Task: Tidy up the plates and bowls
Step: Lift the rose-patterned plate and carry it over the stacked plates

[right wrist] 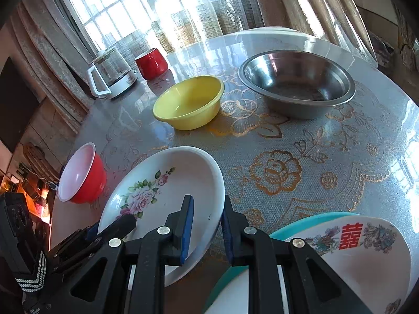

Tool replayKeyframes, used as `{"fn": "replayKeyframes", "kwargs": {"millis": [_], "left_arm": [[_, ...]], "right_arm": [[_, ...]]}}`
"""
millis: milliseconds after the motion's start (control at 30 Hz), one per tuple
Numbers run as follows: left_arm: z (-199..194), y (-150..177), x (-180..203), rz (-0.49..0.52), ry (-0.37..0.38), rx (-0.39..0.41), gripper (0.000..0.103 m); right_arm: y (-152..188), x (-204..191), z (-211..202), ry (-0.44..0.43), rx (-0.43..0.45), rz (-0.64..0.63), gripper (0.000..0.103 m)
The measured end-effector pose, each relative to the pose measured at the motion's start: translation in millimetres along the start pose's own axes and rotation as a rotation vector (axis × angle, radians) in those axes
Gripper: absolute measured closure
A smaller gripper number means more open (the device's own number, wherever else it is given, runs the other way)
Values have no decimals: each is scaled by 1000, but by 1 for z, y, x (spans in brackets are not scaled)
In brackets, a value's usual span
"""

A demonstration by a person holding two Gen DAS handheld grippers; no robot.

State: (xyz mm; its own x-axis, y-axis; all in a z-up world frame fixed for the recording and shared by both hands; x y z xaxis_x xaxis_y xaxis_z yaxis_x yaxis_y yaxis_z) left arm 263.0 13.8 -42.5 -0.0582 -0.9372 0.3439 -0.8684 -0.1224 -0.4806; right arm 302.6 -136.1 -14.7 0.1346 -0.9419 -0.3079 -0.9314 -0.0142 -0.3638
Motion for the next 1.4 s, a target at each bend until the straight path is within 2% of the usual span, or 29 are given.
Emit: {"fn": "replayKeyframes", "kwargs": {"millis": [333,567,900,1400], "left_arm": [[-7,2,8,24,17,24,68],[-19,7,15,41,33,78,68],[-25,15,31,82,67,90,68],[-24,34,67,195,102,73,68]], "right_arm": [[10,4,-13,-15,32,16,82],[22,8,-26,-38,61,34,82],[40,23,-43,-84,88,104,82],[72,54,-64,-97,100,198,83]]}}
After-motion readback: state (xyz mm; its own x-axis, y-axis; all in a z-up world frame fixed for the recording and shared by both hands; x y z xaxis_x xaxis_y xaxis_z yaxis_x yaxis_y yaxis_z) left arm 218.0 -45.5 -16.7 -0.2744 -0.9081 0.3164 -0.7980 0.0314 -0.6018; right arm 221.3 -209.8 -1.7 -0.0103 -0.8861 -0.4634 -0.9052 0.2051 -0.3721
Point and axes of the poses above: each gripper's, at about its wrist camera, not at the fingertips, and z roughly the way its jaws point, x to its right, y to its underside, the point moved 2 cm from there along z, roughly the way its jaws point, and after that the axes turned 13 degrees about -x, right-handed, at the moved point
